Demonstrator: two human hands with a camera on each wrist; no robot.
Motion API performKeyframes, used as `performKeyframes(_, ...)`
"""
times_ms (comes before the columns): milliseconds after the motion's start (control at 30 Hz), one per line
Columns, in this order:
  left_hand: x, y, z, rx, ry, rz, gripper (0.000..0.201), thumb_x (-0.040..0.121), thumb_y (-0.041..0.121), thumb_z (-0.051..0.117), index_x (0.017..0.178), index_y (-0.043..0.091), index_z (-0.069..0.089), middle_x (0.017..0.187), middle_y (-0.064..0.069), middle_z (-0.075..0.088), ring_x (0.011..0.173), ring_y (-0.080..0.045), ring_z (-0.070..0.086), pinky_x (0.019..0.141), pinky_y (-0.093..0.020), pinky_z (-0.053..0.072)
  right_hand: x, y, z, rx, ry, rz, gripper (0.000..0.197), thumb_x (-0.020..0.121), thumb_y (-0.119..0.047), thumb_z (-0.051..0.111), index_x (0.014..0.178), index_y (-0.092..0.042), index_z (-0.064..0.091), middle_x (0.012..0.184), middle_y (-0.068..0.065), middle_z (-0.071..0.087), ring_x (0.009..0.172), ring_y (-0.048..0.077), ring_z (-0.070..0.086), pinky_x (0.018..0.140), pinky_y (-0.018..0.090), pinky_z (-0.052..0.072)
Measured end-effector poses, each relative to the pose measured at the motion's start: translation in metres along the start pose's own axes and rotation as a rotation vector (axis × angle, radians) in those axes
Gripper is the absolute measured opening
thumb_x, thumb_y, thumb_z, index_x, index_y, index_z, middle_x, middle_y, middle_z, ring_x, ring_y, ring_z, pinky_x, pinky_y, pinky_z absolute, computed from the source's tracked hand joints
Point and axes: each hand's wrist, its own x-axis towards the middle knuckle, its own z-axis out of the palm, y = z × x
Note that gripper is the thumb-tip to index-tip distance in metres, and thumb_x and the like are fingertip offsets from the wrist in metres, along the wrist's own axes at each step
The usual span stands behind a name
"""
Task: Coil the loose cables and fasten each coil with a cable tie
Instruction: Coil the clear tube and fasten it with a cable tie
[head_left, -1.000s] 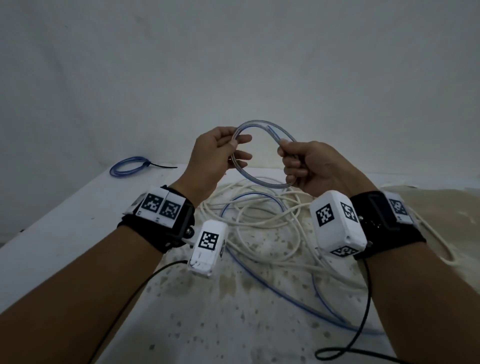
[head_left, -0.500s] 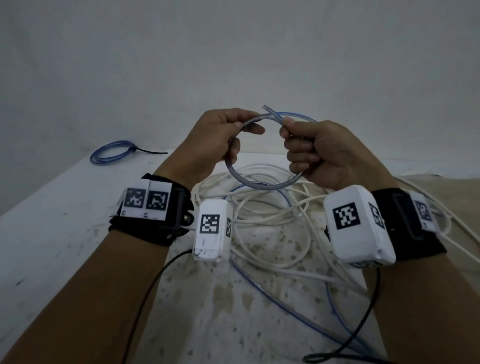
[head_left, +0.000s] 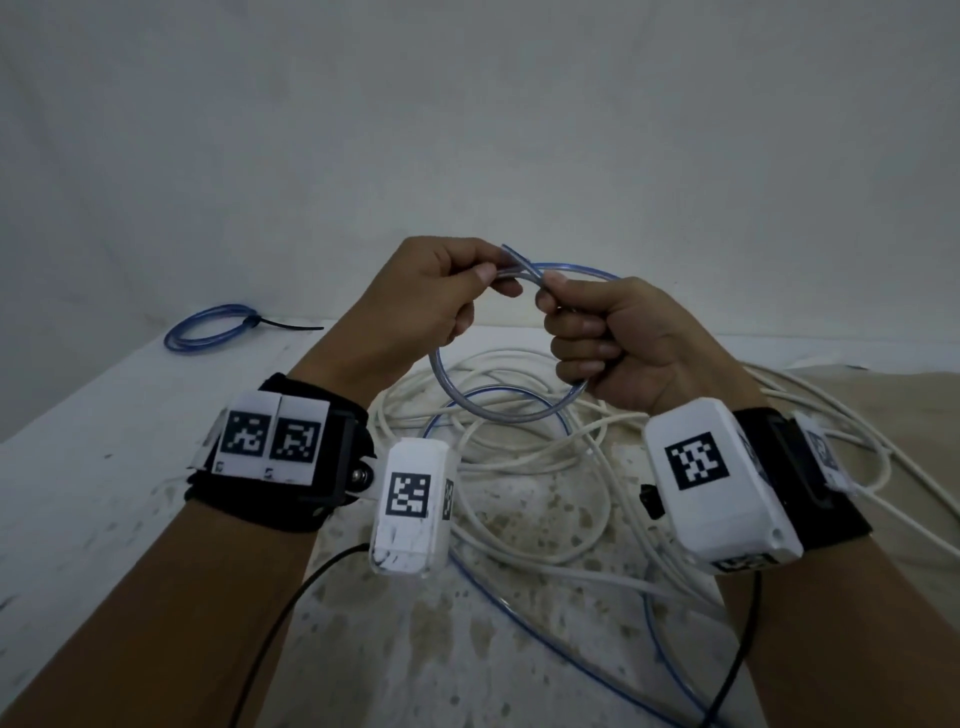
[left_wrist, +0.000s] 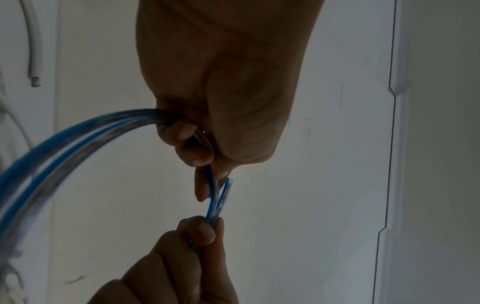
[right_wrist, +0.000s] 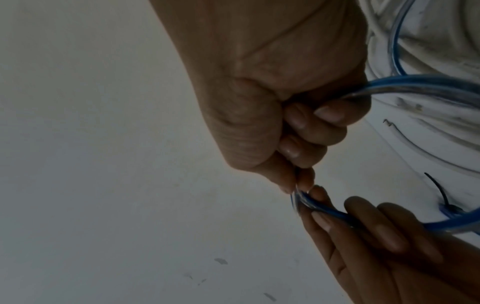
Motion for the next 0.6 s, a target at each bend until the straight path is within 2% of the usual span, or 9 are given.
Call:
performKeyframes(100,-0.001,0.004,0.001,0.003,-0.038,-0.008,0.023,0.101,0.020,0.052,0.100,0.014,0.074,0.076,0.005,0.069,0.044,-0.006,0.034,0.043,-0.016,0.028,-0.003,0.003,-0.001,-0.008,0.000,0.013,0.020,0.084,-0.030,0.061,0.075,-0.014,0.055,0.048,-0.009,0.023,0.037,0.004,0.015,0.040,0.019,0.014)
performKeyframes(200,0.000,0.004,0.009,0.098,0.072,0.030,0.032,0.094,0.039,0.061,0.081,0.013,0.075,0.050,0.013,0.051,0.042,-0.003,0.033,0.044,-0.012,0.028,-0.004,0.004,0.000,-0.060,-0.009,-0.008,0.021,0.085,-0.030,0.062,0.075,-0.013,0.055,0.048,-0.009,0.024,0.038,0.004,0.015,0.040,0.019,0.015)
performKeyframes(300,0.001,0.000,0.014,0.100,0.172,0.049,0.043,0.090,0.040,0.066,0.078,-0.001,0.072,0.053,0.002,0.045,0.042,-0.004,0.031,0.046,-0.012,0.028,-0.002,0.006,0.007,-0.140,0.013,-0.030,0.023,0.092,-0.029,0.059,0.077,-0.012,0.057,0.049,-0.007,0.028,0.039,0.005,0.020,0.042,0.019,0.022)
performKeyframes(367,0.002,-0.002,0.014,0.063,0.223,0.012,0.045,0.091,0.038,0.067,0.065,0.001,0.067,0.050,0.004,0.042,0.042,-0.005,0.030,0.047,-0.015,0.029,-0.001,0.006,0.012,-0.219,0.055,-0.056,0.030,0.097,-0.036,0.056,0.082,-0.010,0.064,0.054,-0.004,0.044,0.045,0.008,0.036,0.050,0.022,0.037)
performKeyframes(433,0.004,-0.005,0.010,0.036,0.294,-0.044,0.046,0.090,0.038,0.068,0.052,0.014,0.058,0.042,0.012,0.038,0.041,-0.004,0.032,0.046,-0.014,0.030,-0.004,0.001,0.014,-0.341,0.076,-0.044,0.045,0.096,-0.048,0.053,0.094,-0.006,0.070,0.073,0.004,0.069,0.063,0.016,0.062,0.073,0.032,0.052)
performKeyframes(467,0.005,-0.007,0.006,0.044,0.325,-0.051,0.047,0.090,0.038,0.069,0.050,0.016,0.056,0.041,0.013,0.038,0.042,-0.004,0.032,0.046,-0.013,0.031,-0.008,-0.004,0.014,-0.445,0.090,-0.025,0.053,0.095,-0.053,0.051,0.099,-0.004,0.070,0.085,0.008,0.075,0.075,0.020,0.070,0.082,0.035,0.053)
performKeyframes(500,0.006,-0.007,0.003,0.059,0.343,-0.041,0.047,0.089,0.038,0.070,0.051,0.015,0.056,0.043,0.011,0.038,0.044,-0.006,0.033,0.047,-0.014,0.032,-0.012,-0.010,0.014,-0.572,0.117,-0.020,0.055,0.094,-0.055,0.050,0.101,-0.004,0.071,0.089,0.009,0.076,0.083,0.021,0.073,0.085,0.036,0.054)
performKeyframes(567,0.006,-0.006,-0.003,0.079,0.338,0.016,0.047,0.089,0.036,0.070,0.053,0.009,0.056,0.049,0.001,0.042,0.049,-0.010,0.034,0.052,-0.018,0.034,-0.019,-0.022,0.012,-0.751,0.246,-0.142,0.045,0.095,-0.047,0.056,0.092,-0.005,0.072,0.082,0.009,0.076,0.075,0.018,0.073,0.074,0.032,0.058)
performKeyframes(600,0.006,-0.005,-0.004,0.093,0.322,0.047,0.049,0.089,0.035,0.070,0.054,0.005,0.056,0.050,-0.003,0.043,0.049,-0.011,0.035,0.054,-0.020,0.034,-0.020,-0.027,0.009,-0.786,0.360,-0.285,0.037,0.095,-0.040,0.060,0.085,-0.006,0.073,0.075,0.007,0.075,0.066,0.014,0.070,0.067,0.031,0.058)
